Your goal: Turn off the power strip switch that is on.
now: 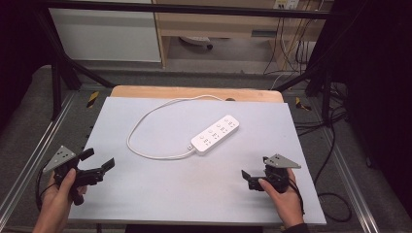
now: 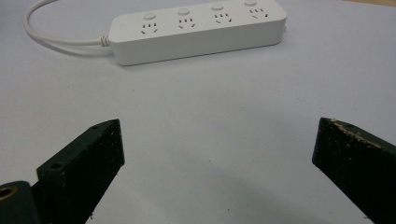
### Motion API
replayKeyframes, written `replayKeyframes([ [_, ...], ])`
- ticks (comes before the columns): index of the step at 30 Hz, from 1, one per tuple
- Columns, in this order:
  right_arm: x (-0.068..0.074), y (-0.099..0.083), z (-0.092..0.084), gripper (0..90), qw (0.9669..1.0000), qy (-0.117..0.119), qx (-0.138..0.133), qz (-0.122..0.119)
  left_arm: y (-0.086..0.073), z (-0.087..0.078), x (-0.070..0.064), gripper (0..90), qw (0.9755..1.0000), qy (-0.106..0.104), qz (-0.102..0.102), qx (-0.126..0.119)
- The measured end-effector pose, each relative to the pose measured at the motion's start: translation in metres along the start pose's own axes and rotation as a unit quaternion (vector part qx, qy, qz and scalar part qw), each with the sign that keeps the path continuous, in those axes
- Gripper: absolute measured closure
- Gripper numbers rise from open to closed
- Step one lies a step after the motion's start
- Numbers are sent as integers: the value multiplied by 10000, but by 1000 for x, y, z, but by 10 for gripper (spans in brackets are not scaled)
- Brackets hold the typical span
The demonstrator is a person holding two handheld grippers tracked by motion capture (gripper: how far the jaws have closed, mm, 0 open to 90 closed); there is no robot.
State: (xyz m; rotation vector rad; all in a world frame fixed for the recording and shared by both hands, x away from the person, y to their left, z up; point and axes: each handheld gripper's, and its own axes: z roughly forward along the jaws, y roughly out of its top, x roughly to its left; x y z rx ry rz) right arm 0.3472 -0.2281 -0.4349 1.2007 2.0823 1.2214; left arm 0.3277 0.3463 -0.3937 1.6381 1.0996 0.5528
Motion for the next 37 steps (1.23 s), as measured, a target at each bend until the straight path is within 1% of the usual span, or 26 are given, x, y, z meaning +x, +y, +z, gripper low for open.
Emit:
replayKeyframes([
  [4, 0, 0, 0, 27, 10000, 4, 0, 7, -6, -1, 3, 50, 9999, 81, 28, 119],
  [6, 0, 0, -1, 28, 10000, 4, -4, 18, -8, -2, 3, 50, 9998, 90, 45, 155],
  [10, 0, 0, 0, 28, 10000, 1, 4, 5, -11, 0, 3, 50, 9998, 102, 62, 180],
  [15, 0, 0, 0, 28, 10000, 0, 13, -11, -17, 5, 1, 51, 9992, 143, 185, 316],
  [21, 0, -1, 0, 27, 10000, -4, -3, 5, -24, 12, -5, 52, 9986, 89, 249, 449],
  [24, 0, -1, 0, 28, 10000, -31, 17, 33, -28, 15, -8, 52, 9984, 62, 252, 502],
  [27, -2, -2, 1, 29, 10000, -78, 45, 9, -31, 18, -13, 53, 9980, 3, 310, 557],
  [28, -2, -3, 1, 29, 9999, -107, 64, 31, -32, 19, -15, 53, 9979, -29, 309, 576],
  [31, -3, -6, 3, 35, 9995, -196, 230, 96, -37, 22, -20, 53, 9969, -127, 389, 677],
  [34, -7, -10, 7, 37, 9987, -342, 384, 69, -38, 25, -23, 53, 9962, -242, 422, 717],
  [35, -8, -11, 9, 37, 9981, -396, 475, 71, -38, 26, -23, 53, 9964, -254, 395, 701],
  [37, -11, -15, 13, 38, 9962, -528, 673, 162, -38, 26, -22, 55, 9967, -252, 381, 673],
])
